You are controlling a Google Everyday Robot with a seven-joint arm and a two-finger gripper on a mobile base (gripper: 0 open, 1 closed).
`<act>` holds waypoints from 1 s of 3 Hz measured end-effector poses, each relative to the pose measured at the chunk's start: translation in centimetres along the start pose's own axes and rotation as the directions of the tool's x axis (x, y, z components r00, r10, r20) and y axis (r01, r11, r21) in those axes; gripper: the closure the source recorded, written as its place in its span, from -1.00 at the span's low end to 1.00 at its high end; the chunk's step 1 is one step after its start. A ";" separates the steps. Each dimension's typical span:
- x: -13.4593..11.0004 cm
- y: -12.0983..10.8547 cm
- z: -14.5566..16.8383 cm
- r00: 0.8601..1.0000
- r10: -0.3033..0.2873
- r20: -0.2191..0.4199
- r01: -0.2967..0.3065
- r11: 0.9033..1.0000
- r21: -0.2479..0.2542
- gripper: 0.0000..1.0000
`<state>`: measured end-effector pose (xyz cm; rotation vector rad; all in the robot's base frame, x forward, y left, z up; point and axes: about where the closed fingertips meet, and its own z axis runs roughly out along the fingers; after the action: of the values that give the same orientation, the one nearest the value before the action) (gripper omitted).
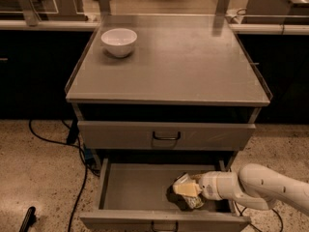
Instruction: Place 7up can into middle drawer
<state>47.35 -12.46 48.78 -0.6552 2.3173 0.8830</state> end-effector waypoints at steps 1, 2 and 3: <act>0.8 -0.7 1.8 0.999 0.015 -0.034 -0.016 1.000 -0.020 1.00; 2.0 -1.3 3.1 0.996 0.058 -0.072 -0.062 0.996 -0.058 1.00; 2.2 -1.3 3.2 0.995 0.059 -0.074 -0.064 0.996 -0.061 0.63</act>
Offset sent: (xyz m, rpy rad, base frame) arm 0.0009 0.0076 -0.0616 0.0503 0.1894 0.0474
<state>47.66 -11.58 44.81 -0.6552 2.3937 0.9796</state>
